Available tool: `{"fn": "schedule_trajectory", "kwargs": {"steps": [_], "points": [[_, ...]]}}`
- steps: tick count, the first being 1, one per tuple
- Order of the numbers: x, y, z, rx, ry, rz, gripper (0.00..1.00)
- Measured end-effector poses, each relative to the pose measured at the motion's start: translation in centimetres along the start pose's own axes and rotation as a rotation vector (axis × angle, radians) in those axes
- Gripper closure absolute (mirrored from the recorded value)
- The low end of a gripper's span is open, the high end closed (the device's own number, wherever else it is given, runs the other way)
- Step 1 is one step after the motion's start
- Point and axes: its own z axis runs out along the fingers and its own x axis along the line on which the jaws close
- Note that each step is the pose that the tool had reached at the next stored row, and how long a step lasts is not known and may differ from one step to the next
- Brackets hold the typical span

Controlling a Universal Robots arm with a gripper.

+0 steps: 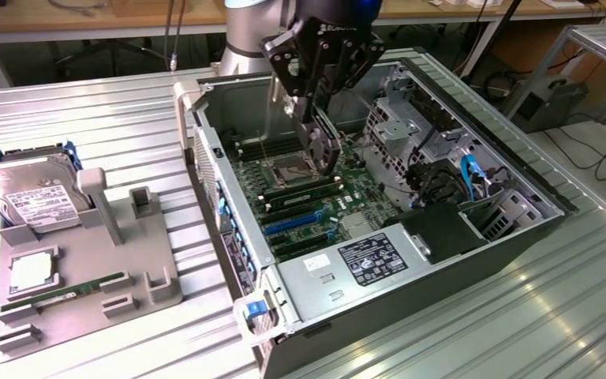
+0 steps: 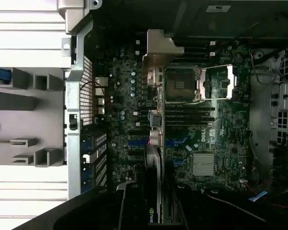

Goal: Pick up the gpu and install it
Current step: 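Pick up the gpu and move the gpu toward the slot, then insert the gpu into the slot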

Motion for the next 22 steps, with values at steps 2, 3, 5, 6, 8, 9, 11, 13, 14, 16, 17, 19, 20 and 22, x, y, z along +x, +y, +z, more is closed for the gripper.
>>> {"fn": "schedule_trajectory", "kwargs": {"steps": [2, 3, 5, 6, 8, 9, 11, 13, 14, 16, 17, 19, 20, 22], "points": [[-1.2, 0.09, 0.65, 0.0005, 0.0001, 0.0, 0.74], [-1.3, 0.1, 0.96, 0.0007, 0.0, 0.0, 0.74], [-1.5, 0.11, 1.21, 0.0023, 0.0005, 0.0, 0.74], [-1.5, 0.11, 1.21, 0.0023, 0.0005, 0.0, 0.74], [-1.5, 0.11, 1.21, 0.0023, 0.0005, 0.0, 0.74], [-1.5, 0.11, 1.21, 0.0023, 0.0006, 0.0, 0.74], [-1.5, 0.11, 1.21, 0.0023, 0.0006, 0.0, 0.74], [-1.5, 0.11, 1.21, 0.0023, 0.0005, 0.0, 0.74], [-1.5, 0.11, 1.21, 0.0023, 0.0005, 0.0, 0.74], [-1.5, 0.12, 1.21, 0.0023, 0.0005, 0.0, 0.74], [-1.5, 0.12, 1.21, 0.0023, 0.0006, 0.0, 0.74], [-1.5, 0.11, 1.22, 0.0023, 0.0006, 0.0, 0.74], [-1.7, 0.12, 1.23, 0.0021, 0.0005, 0.0, 0.74], [-1.9, 0.11, 1.26, 0.0022, 0.0006, -0.002, 0.74]]}}
